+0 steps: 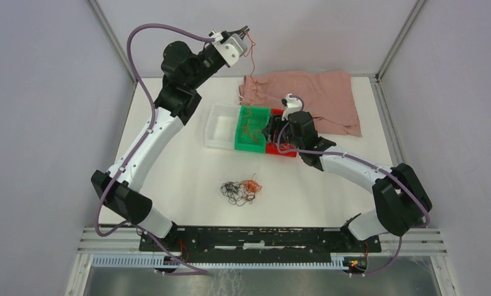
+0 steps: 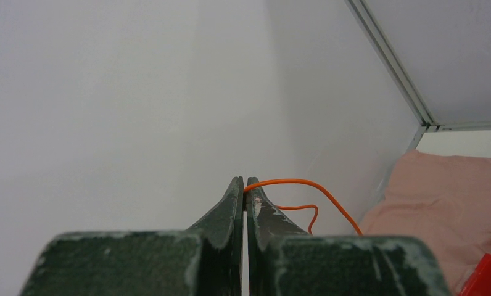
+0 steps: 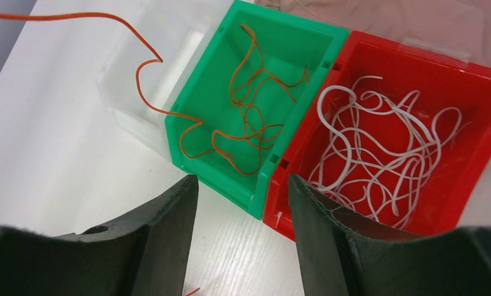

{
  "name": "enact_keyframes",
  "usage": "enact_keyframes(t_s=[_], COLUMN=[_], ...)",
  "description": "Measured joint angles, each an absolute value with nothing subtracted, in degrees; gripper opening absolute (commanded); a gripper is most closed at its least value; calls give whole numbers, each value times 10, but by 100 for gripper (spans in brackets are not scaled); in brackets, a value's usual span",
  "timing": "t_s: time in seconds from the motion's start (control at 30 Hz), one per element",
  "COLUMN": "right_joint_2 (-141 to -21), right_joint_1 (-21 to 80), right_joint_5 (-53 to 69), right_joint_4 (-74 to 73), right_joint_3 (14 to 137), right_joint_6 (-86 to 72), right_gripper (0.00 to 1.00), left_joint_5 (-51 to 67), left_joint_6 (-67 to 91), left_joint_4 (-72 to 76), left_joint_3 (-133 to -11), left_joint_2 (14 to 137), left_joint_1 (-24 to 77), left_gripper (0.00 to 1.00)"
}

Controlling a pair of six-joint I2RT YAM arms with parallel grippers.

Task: Untangle the cables
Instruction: Place the cable in the bin.

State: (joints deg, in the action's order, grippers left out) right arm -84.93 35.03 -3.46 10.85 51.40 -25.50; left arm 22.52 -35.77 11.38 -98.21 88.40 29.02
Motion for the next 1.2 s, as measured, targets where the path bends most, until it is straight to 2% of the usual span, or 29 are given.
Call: enact_keyframes(t_s=[0.57,0.83,1.2], right_joint_2=[-769,-740,-734], right_joint_1=[324,317,317], right_joint_5=[-87,-98,-102], right_joint_4=[159,174,205], right_joint_3=[396,354,300], right_joint_6=[-284,-301,-330], right_gripper=[61,60,59], left_joint_5=[193,164,133], left_joint_6=[-389,-389,-389], left_joint_4=[118,36,-43], left_joint_3=[-967,-898,-896], left_joint_2=[932,933,981], left_joint_1=[297,307,324], left_gripper=[3,3,3])
